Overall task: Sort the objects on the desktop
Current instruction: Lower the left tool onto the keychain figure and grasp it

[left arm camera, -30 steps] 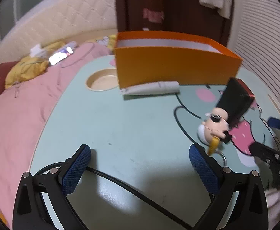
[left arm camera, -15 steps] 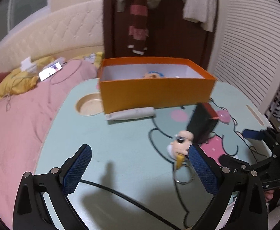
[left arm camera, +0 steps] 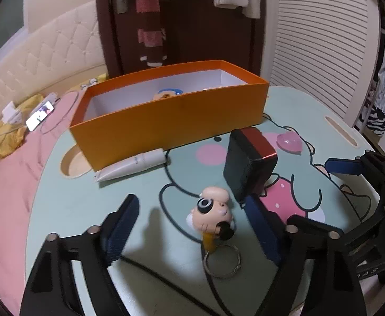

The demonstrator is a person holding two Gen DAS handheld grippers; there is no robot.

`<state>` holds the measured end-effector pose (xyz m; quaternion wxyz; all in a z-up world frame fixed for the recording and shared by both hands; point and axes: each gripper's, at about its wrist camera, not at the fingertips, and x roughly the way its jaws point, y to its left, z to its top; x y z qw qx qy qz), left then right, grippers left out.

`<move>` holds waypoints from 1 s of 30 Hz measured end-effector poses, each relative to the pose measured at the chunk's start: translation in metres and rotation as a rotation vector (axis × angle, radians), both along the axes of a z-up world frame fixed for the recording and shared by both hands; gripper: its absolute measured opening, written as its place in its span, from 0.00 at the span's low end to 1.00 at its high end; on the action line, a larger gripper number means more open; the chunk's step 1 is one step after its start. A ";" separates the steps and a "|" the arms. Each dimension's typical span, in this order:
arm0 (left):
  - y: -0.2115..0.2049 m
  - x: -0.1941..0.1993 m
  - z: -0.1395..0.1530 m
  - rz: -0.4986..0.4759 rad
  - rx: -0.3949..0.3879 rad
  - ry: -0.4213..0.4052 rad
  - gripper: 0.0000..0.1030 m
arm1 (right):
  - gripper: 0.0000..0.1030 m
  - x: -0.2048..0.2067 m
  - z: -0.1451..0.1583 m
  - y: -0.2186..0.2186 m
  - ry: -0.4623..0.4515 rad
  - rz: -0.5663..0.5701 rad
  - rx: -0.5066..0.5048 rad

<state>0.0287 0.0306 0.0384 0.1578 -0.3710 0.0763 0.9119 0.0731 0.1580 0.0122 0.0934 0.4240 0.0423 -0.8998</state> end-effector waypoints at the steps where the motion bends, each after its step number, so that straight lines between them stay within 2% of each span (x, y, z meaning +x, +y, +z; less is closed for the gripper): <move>1: 0.001 -0.001 -0.001 -0.009 0.005 -0.005 0.57 | 1.00 0.000 0.000 0.000 0.000 0.000 0.000; 2: 0.002 -0.002 -0.002 -0.018 0.006 -0.015 0.42 | 1.00 0.000 0.000 0.000 0.000 0.000 0.000; 3: 0.003 -0.001 -0.003 -0.027 0.007 -0.024 0.35 | 1.00 0.000 0.000 0.000 0.000 0.000 0.000; 4: 0.003 0.001 -0.004 -0.029 0.003 -0.022 0.34 | 1.00 0.000 0.000 0.000 0.000 0.000 0.000; 8: -0.003 0.010 -0.003 -0.019 0.012 -0.013 0.33 | 1.00 -0.001 0.000 0.001 0.000 0.002 -0.001; 16: -0.041 0.026 -0.001 0.107 0.068 0.008 0.33 | 1.00 -0.002 0.000 0.004 0.000 0.001 -0.002; 19: -0.050 0.029 -0.003 0.136 0.073 0.011 0.33 | 1.00 -0.001 0.003 0.009 0.003 -0.006 -0.031; 24: -0.052 0.029 -0.004 0.136 0.080 0.015 0.33 | 1.00 -0.003 0.014 0.026 0.043 -0.071 -0.086; 30: -0.055 0.029 -0.004 0.132 0.090 0.009 0.33 | 1.00 -0.022 0.019 0.033 0.042 -0.114 -0.046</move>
